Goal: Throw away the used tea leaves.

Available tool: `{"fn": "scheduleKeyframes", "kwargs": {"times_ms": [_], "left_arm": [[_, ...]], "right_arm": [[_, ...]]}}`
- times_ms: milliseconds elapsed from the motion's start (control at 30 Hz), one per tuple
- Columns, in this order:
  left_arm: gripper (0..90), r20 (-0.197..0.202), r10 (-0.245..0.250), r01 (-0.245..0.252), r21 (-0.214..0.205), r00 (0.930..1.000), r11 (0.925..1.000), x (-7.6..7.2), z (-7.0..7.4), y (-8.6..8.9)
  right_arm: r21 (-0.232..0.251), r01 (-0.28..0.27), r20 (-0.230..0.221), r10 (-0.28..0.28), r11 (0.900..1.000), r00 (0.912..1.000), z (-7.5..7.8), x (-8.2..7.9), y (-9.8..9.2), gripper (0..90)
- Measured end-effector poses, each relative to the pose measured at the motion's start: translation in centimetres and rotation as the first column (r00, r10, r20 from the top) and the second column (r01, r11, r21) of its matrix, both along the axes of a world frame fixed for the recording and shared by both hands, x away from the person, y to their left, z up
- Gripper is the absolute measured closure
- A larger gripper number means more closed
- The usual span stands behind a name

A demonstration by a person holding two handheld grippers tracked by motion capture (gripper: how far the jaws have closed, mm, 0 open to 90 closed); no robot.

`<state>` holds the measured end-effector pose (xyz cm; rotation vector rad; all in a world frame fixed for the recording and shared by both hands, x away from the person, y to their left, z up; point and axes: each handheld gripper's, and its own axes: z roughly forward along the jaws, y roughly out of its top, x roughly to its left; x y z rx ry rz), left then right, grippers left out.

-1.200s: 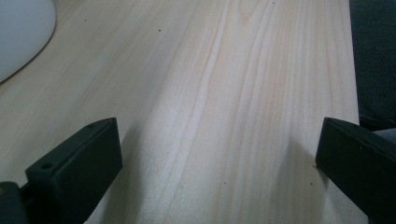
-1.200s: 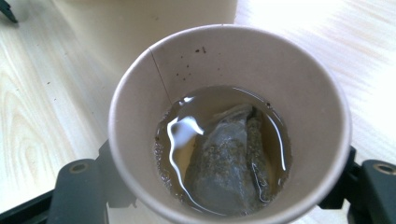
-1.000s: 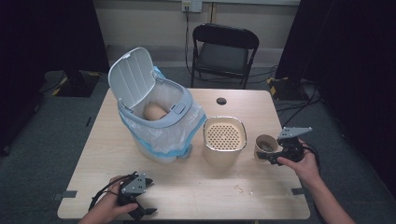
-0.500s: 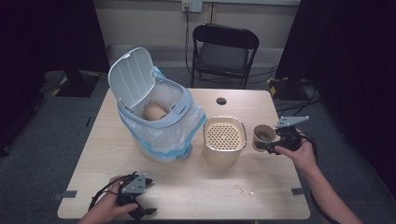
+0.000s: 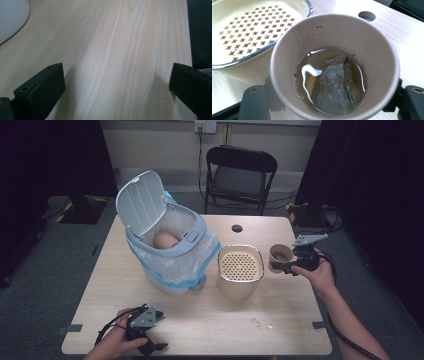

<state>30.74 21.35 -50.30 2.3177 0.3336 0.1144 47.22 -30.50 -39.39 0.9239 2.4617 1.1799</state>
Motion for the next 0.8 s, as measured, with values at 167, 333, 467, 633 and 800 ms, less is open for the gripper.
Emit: {"fn": "scheduleKeyframes", "kwargs": {"times_ms": [167,333,467,633,800], "left_arm": [[0.0,0.0,0.0,0.0,0.0,1.0,1.0,0.0,0.0,0.0],[0.0,0.0,0.0,0.0,0.0,1.0,1.0,0.0,0.0,0.0],[0.0,0.0,0.0,0.0,0.0,1.0,1.0,0.0,0.0,0.0],[0.0,0.0,0.0,0.0,0.0,1.0,1.0,0.0,0.0,0.0],[0.0,-0.001,-0.001,0.001,0.002,1.0,1.0,0.0,0.0,0.0]], "right_arm": [[0.002,0.007,0.005,-0.007,1.0,1.0,0.2,0.7,0.0,27.5],[0.003,0.012,0.005,-0.012,0.9999,0.9999,0.3,1.3,0.2,27.5],[-0.002,0.012,0.015,-0.012,0.9999,0.9998,0.6,2.1,0.5,27.5],[0.003,0.015,0.016,-0.015,0.9999,0.9998,0.8,2.7,0.7,27.5],[-0.006,0.011,0.025,-0.01,0.9999,0.9996,1.0,3.6,1.1,27.5]]}}
